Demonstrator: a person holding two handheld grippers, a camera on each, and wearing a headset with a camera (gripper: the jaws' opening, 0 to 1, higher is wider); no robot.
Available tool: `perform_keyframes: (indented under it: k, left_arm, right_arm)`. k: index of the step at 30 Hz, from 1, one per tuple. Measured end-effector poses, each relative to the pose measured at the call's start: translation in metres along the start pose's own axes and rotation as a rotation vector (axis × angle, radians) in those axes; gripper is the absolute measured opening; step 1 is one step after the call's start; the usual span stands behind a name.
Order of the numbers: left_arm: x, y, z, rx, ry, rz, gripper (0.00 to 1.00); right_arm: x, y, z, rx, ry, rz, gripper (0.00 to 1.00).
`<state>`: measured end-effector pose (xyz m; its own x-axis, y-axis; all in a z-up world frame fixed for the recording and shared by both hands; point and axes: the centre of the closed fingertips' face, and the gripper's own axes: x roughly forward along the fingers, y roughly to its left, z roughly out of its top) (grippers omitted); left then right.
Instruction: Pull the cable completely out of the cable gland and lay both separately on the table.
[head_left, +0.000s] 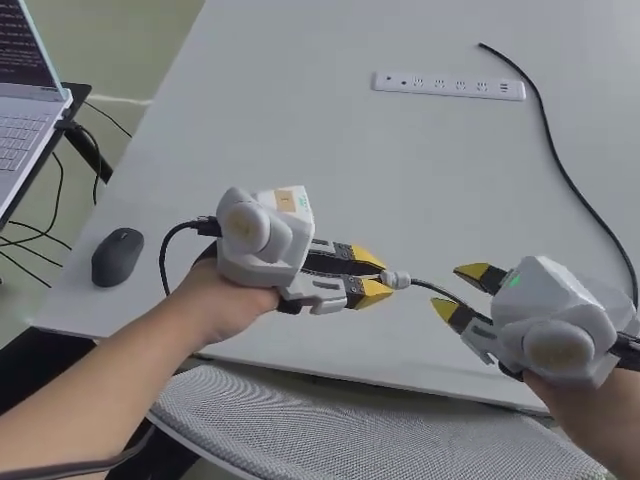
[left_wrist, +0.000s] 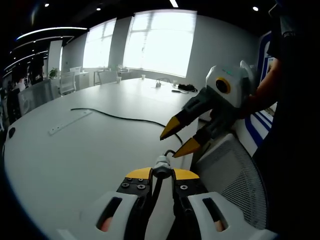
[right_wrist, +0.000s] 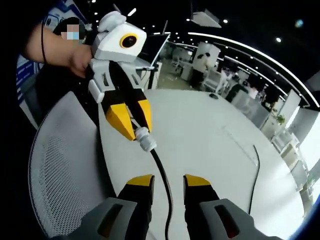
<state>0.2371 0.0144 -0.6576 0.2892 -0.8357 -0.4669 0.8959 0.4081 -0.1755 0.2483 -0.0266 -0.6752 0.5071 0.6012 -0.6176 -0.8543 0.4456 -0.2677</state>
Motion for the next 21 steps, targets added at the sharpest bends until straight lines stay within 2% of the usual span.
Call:
perform_keyframes:
  k: [9,21]
  left_arm:
    - [0.0,-0.004,0.002,0.003,0.001,-0.006,0.15]
    - [0.002,-0.003,0.001,0.001,0.003,-0.01,0.15]
  right_arm:
    - [0.008,0.009,0.013,-0.107,-0.008,0.031,0.14]
    - [0.009,0.017,0.02,-0.186,-0.022,0.056,0.02]
